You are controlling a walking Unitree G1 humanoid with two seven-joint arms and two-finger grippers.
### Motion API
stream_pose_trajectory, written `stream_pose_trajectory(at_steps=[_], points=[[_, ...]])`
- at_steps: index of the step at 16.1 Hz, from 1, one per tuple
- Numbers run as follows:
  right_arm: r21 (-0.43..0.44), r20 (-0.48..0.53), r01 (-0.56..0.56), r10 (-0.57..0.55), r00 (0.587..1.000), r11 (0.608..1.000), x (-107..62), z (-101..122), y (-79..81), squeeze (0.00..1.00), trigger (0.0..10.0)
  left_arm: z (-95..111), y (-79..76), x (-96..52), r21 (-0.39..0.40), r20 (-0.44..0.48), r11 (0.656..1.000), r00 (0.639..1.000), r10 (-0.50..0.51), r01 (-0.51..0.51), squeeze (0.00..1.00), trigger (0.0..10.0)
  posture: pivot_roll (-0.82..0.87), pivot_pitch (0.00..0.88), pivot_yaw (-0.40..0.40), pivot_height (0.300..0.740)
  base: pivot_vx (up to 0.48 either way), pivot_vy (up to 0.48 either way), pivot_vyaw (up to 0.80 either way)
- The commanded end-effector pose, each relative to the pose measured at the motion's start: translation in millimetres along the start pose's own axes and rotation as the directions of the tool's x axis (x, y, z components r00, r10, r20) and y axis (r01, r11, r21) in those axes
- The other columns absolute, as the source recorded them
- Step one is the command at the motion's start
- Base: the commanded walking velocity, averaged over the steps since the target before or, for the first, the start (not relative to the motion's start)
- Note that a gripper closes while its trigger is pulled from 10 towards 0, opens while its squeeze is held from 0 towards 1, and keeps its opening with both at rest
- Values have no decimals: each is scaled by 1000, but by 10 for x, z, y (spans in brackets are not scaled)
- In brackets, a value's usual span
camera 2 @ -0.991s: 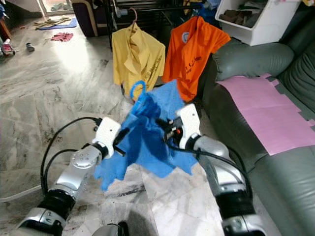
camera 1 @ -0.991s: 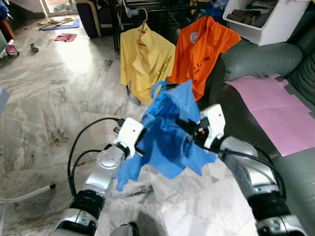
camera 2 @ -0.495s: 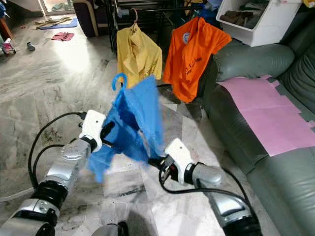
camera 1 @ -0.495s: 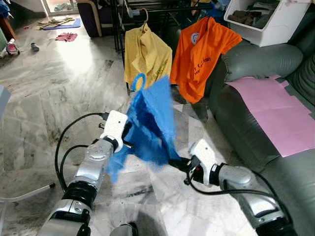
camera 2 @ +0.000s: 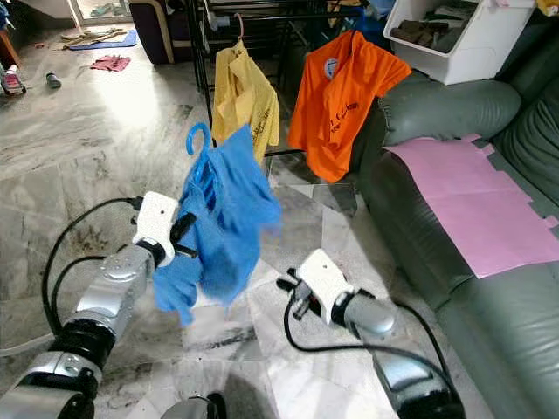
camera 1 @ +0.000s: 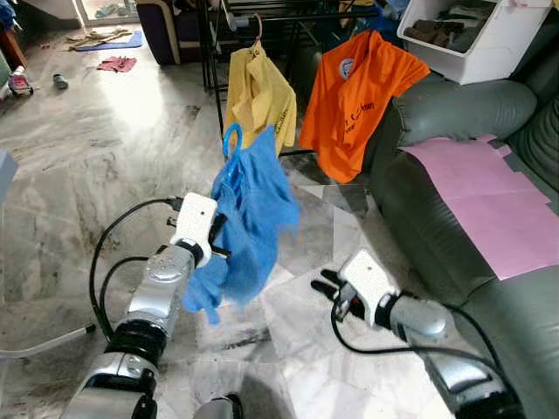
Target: Hang hanger
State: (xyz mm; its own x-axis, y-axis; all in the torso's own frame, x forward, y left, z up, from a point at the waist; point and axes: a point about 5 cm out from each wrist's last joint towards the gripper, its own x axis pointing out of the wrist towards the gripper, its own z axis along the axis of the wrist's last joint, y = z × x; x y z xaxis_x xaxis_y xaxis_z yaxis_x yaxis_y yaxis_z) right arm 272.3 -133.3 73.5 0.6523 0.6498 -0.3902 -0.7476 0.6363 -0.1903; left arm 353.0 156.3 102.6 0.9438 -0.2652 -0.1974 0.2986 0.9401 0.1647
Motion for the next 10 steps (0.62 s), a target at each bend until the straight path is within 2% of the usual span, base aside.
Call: stream_pose_trajectory(at_steps=[1, 3, 4, 5, 6, 7, 8, 10], points=[[-65, 8, -35, 36, 999, 997, -32, 32, 31, 1000, 10000, 149, 46, 31, 32, 53, 999, 998, -18, 16, 0, 0, -13, 75, -44, 740, 0, 0, 0], [-113, 15, -78, 80, 997, 991, -66, 55, 43, 1000, 10000, 171, 67, 21, 65, 67, 997, 997, -46, 42, 0, 0, -15, 75, -42, 740, 0, 0, 0], [-166, 13, -85, 88, 996, 982, -105, 85, 0, 1000, 10000, 203, 71, 4, 114, 82, 990, 992, -96, 86, 0, 0, -17, 75, -40, 740, 0, 0, 0], [-226, 10, -81, 85, 996, 971, -144, 109, -73, 1000, 10000, 234, 62, -24, 172, 96, 974, 981, -166, 148, 0, 0, -17, 75, -39, 740, 0, 0, 0], [-282, -1, -76, 79, 997, 956, -200, 135, -173, 1000, 10000, 252, 63, -69, 250, 94, 944, 965, -245, 216, 0, 0, -17, 75, -39, 740, 0, 0, 0], [-317, -6, -67, 69, 998, 946, -230, 155, -236, 1000, 10000, 249, 66, -95, 285, 82, 924, 954, -288, 254, 0, 0, -14, 76, -38, 740, 0, 0, 0], [-380, -5, -42, 43, 999, 924, -305, 223, -393, 1000, 10000, 205, 71, -166, 375, 23, 858, 922, -387, 351, 0, 0, -13, 76, -38, 740, 0, 0, 0], [-471, 13, 9, -3, 1000, 882, -414, 363, -646, 1000, 10000, 100, 77, -263, 471, -72, 745, 862, -501, 472, 0, 0, -14, 74, -39, 740, 0, 0, 0]])
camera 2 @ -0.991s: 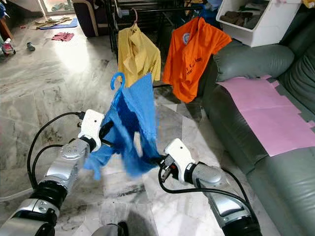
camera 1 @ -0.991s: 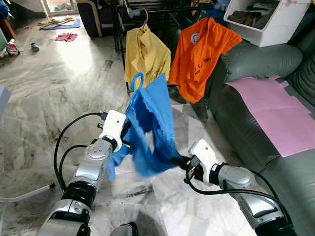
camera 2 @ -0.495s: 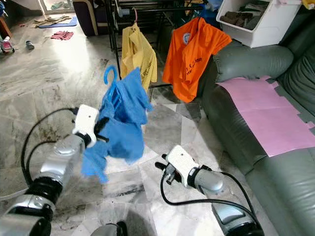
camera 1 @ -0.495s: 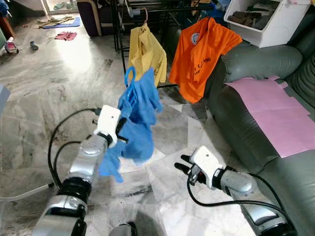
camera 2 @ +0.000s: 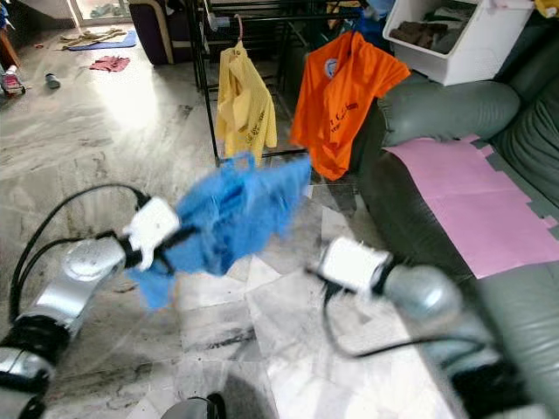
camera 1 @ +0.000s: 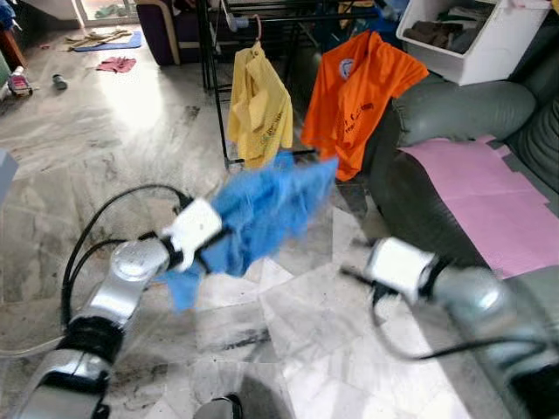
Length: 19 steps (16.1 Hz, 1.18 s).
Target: Hang hanger
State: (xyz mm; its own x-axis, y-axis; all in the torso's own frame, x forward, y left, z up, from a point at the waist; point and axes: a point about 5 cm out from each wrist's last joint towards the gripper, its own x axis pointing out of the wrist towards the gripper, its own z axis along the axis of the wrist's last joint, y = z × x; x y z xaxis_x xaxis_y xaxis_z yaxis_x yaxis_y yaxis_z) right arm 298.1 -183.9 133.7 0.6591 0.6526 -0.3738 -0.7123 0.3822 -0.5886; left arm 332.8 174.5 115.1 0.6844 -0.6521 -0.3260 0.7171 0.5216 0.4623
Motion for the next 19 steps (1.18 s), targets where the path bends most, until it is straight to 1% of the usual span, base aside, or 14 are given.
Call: stream_pose_trajectory(at_steps=[1, 2, 3, 5, 6, 7, 8, 11, 12, 15, 19], points=[[-41, 13, 14, -13, 1000, 999, -65, 14, -128, 1000, 10000, 48, -55, 0, 101, 20, 991, 996, -90, 87, 0, 0, -16, 73, -39, 740, 0, 0, 0], [-58, 18, 9, -8, 1000, 998, -89, 18, -161, 1000, 10000, 45, -73, -11, 136, 17, 984, 993, -121, 118, 0, 0, -16, 73, -39, 740, 0, 0, 0], [-88, 14, 15, -14, 1000, 996, -130, 13, -228, 1000, 10000, 37, -96, -19, 175, 3, 973, 988, -151, 149, 0, 0, -19, 72, -40, 740, 0, 0, 0], [-77, 15, -3, 5, 1000, 997, -169, -6, -262, 1000, 10000, 46, -116, -25, 196, 13, 964, 983, -184, 178, 0, 0, -19, 72, -40, 740, 0, 0, 0], [-68, 5, -24, 25, 1000, 997, -181, -39, -273, 1000, 10000, 63, -128, -20, 223, 17, 955, 978, -207, 198, 0, 0, -23, 70, -39, 740, 0, 0, 0], [-52, -16, -85, 84, 996, 995, -195, -79, -236, 1000, 10000, 76, -138, -12, 226, 25, 952, 976, -216, 205, 0, 0, -21, 69, -40, 740, 0, 0, 0], [-32, -13, -113, 113, 994, 993, -189, -86, -218, 1000, 10000, 97, -148, -7, 244, 34, 945, 972, -234, 219, 0, 0, -20, 70, -39, 740, 0, 0, 0], [-33, -11, -157, 156, 988, 987, -145, -104, -191, 1000, 10000, 129, -181, 6, 268, 56, 932, 962, -268, 244, 0, 0, -16, 71, -41, 740, 0, 0, 0], [-30, -9, -221, 221, 975, 975, -121, -115, -143, 0, 10000, 149, -198, 16, 281, 72, 927, 957, -280, 250, 0, 0, -16, 71, -41, 740, 0, 0, 0], [-37, 12, -243, 244, 970, 969, -54, -80, -140, 0, 10000, 185, -244, 24, 298, 98, 915, 945, -312, 271, 0, 0, -8, 72, -41, 740, 0, 0, 0], [-57, 14, -294, 295, 955, 954, 26, -90, -74, 0, 10000, 235, -292, 31, 315, 134, 904, 930, -343, 288, 0, 0, -3, 73, -43, 740, 0, 0, 0]])
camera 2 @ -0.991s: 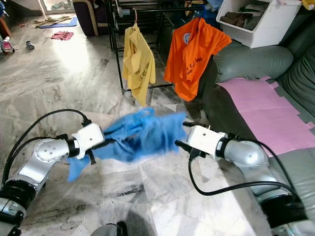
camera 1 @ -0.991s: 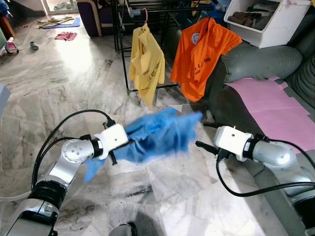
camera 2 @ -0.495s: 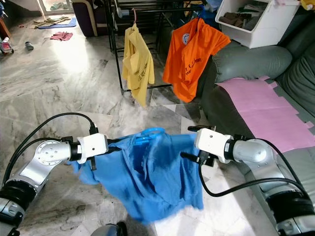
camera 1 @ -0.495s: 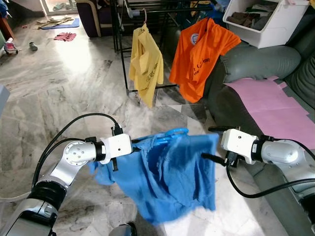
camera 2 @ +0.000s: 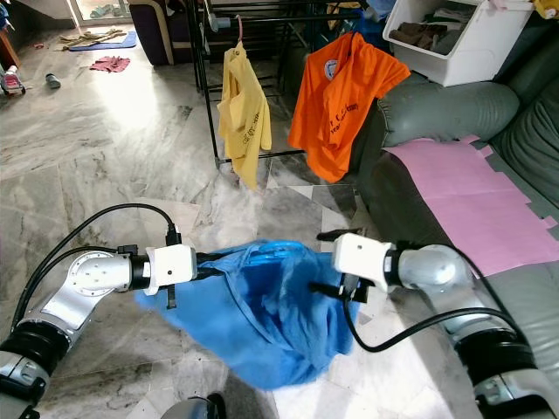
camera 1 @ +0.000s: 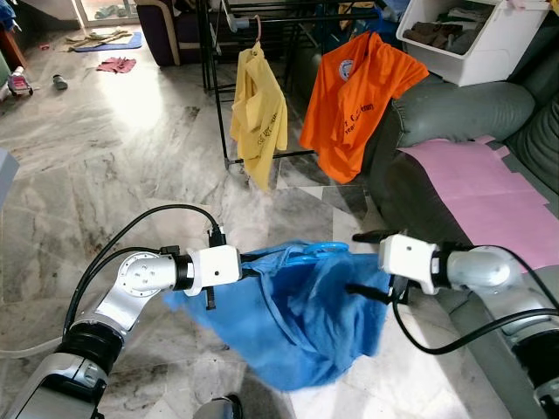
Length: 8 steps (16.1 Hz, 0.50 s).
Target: Hang hanger
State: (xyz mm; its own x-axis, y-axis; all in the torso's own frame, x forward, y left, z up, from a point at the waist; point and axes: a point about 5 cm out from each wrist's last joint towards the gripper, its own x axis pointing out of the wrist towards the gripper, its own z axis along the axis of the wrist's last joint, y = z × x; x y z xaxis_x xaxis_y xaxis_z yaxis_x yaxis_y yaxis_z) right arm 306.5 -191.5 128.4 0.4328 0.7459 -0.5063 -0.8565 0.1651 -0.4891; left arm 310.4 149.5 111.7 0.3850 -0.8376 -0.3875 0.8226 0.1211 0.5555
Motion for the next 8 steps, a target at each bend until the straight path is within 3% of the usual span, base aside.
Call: stream_pose_trajectory(at_steps=[1, 2, 3, 4, 5, 6, 7, 8], points=[[-15, -10, -33, 33, 999, 999, 13, -3, -6, 0, 10000, 110, 46, 19, 31, 60, 999, 998, 7, -9, 0, 0, -2, 73, -44, 740, 0, 0, 0], [-17, -17, -38, 38, 999, 999, 16, -21, -1, 0, 9020, 116, 45, 19, 33, 63, 999, 998, 4, -6, 0, 0, -1, 73, -45, 740, 0, 0, 0], [-14, -22, -36, 36, 999, 999, 17, -40, -5, 0, 8824, 124, 44, 17, 37, 66, 999, 998, 2, -4, 0, 0, 0, 73, -47, 740, 0, 0, 0], [-4, -24, -27, 26, 999, 1000, 20, -64, -18, 0, 5686, 138, 46, 14, 39, 74, 999, 997, 0, -3, 0, 0, 1, 72, -47, 740, 0, 0, 0], [-10, -30, -17, 16, 999, 1000, 20, -80, -29, 0, 9255, 148, 45, 14, 40, 79, 999, 997, -3, 0, 0, 0, 4, 73, -48, 740, 0, 0, 0], [-18, -31, -9, 9, 999, 1000, 19, -80, -45, 0, 10000, 148, 40, 13, 38, 80, 999, 997, -7, 4, 0, 0, 6, 73, -49, 740, 0, 0, 0], [-15, -16, 4, -4, 1000, 1000, 17, -51, -77, 0, 10000, 139, 33, 8, 40, 74, 999, 997, -13, 10, 0, 0, 6, 73, -49, 740, 0, 0, 0], [17, 6, 10, -10, 1000, 1000, 6, -21, -115, 169, 10000, 128, 25, 1, 37, 70, 999, 997, -13, 10, 0, 0, 4, 74, -49, 740, 0, 0, 0]])
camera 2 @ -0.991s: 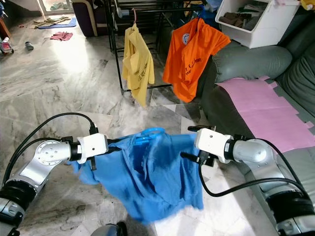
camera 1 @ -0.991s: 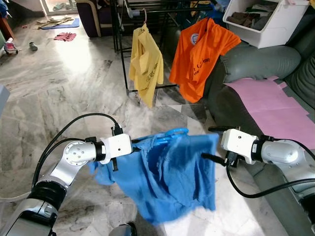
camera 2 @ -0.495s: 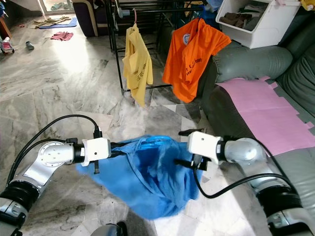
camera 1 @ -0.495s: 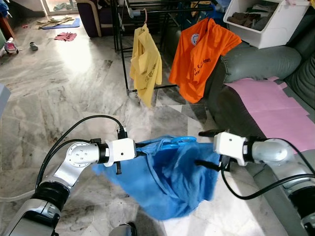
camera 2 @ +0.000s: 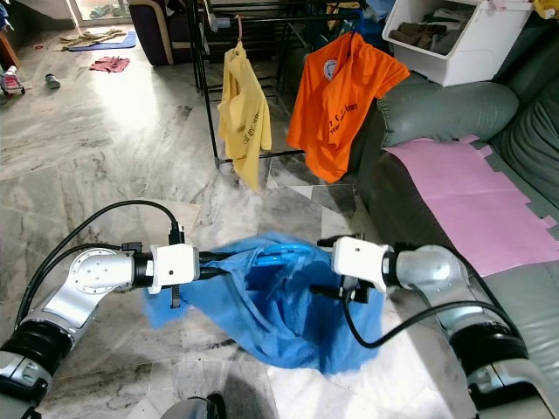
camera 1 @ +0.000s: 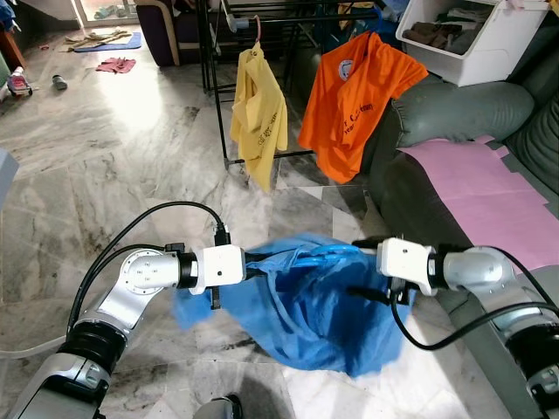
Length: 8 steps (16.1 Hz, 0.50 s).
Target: Hang hanger
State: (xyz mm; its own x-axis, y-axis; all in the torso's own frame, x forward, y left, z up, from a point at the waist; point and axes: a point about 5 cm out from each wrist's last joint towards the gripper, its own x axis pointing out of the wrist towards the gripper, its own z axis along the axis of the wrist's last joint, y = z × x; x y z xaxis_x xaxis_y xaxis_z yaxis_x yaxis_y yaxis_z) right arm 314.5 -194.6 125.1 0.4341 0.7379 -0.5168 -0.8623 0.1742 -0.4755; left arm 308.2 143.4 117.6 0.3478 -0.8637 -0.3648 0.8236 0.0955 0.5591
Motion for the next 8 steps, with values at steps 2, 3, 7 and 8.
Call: stream_pose_trajectory(at_steps=[2, 3, 7, 8], points=[[-1, 30, 38, -38, 999, 999, -59, 63, -120, 1000, 10000, 31, 5, -19, 18, 23, 1000, 1000, 10, -10, 0, 0, 2, 75, -47, 740, 0, 0, 0], [-16, 30, 50, -49, 998, 999, -67, 64, -131, 1000, 10000, 32, 4, -17, 18, 24, 1000, 1000, 10, -10, 0, 0, 2, 75, -47, 740, 0, 0, 0], [8, 16, 15, -15, 1000, 1000, -54, 6, -88, 0, 8196, 80, 35, 16, 22, 49, 1000, 999, 15, -16, 0, 0, -4, 74, -49, 740, 0, 0, 0], [15, 15, 5, -5, 1000, 1000, -45, -5, -74, 0, 2235, 84, 40, 19, 22, 50, 1000, 999, 15, -17, 0, 0, -1, 73, -49, 740, 0, 0, 0]])
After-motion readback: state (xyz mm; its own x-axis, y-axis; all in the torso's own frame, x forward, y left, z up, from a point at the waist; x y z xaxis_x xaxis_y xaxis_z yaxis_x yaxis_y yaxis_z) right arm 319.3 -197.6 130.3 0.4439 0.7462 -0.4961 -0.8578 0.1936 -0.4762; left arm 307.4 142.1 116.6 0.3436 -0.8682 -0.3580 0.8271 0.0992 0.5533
